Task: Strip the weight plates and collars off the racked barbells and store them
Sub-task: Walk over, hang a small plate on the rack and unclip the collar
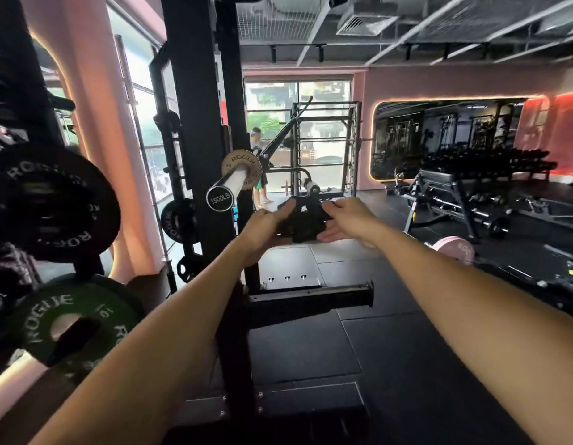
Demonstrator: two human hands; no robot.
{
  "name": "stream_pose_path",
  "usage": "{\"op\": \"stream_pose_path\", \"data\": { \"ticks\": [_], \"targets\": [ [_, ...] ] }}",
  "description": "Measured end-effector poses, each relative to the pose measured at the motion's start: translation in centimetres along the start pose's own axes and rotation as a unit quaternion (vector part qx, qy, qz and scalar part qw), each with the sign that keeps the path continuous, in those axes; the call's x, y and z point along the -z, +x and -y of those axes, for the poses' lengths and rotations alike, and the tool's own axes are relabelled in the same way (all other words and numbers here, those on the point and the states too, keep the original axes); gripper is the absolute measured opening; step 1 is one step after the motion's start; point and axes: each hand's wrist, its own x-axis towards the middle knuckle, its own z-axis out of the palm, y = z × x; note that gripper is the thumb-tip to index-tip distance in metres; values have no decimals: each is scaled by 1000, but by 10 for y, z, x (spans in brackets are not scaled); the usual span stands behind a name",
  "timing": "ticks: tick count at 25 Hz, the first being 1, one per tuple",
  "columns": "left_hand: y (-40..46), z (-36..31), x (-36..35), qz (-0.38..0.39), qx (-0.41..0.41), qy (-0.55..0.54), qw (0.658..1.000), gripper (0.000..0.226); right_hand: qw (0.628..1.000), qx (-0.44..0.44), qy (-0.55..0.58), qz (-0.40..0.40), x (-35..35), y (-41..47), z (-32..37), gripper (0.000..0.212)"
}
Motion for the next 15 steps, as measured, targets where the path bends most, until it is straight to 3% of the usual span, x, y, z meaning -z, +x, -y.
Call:
{"op": "stream_pose_path", "data": {
  "ticks": [8, 12, 15],
  "targets": [
    [-103, -64, 44, -89, 2, 40, 995, 41, 998, 24, 38, 46, -60, -77, 63, 47],
    [-126, -88, 68, -93, 19, 60, 994, 37, 995, 29, 44, 82, -88, -92, 88, 55],
    [-126, -96, 82, -100, 21, 66, 993, 44, 995, 37, 40, 89, -101, -89, 100, 49]
  ]
}}
